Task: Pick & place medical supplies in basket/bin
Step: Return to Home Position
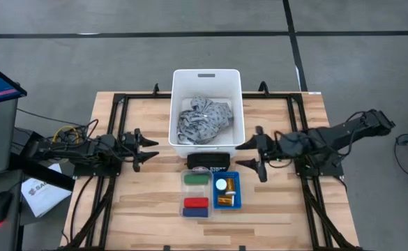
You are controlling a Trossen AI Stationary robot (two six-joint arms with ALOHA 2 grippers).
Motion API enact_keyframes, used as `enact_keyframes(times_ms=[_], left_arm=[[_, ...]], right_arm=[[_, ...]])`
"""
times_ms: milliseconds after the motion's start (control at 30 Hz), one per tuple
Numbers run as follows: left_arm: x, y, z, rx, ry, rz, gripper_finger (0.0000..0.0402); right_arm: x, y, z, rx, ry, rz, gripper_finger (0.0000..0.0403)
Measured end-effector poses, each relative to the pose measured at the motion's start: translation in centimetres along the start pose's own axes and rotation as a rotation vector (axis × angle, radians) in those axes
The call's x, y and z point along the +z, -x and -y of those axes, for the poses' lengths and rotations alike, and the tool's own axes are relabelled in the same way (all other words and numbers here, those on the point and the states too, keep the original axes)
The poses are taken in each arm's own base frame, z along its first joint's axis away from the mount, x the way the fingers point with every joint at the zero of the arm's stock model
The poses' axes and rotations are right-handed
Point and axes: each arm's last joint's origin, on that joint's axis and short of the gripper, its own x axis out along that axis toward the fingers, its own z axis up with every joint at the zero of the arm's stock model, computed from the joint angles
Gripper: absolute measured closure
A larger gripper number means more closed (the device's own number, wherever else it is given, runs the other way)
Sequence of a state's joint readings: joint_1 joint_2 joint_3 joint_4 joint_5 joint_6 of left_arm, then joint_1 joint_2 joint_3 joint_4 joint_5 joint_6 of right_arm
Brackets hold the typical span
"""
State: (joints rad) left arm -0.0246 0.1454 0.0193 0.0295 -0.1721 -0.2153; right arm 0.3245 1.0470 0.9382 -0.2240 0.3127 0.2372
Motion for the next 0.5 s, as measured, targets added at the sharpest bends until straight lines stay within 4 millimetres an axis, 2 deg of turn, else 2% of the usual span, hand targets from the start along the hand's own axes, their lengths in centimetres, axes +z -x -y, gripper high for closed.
enact_keyframes(times_ms=[100, 200, 500], left_arm=[[0.0, 0.0, 0.0, 0.001, -0.001, -0.006, 0.0198], [0.0, -0.1, 0.0, 0.001, -0.001, -0.006, 0.0198], [0.0, -0.1, 0.0, -0.002, 0.0, -0.002, 0.0198]], right_arm=[[-1.1, -1.0, 1.3, 0.065, 0.083, -0.007, 0.0163], [-2.5, -1.1, 2.5, 0.126, 0.11, 0.001, 0.0163], [-10.0, 2.0, 4.9, 0.177, 0.096, 0.176, 0.0163]])
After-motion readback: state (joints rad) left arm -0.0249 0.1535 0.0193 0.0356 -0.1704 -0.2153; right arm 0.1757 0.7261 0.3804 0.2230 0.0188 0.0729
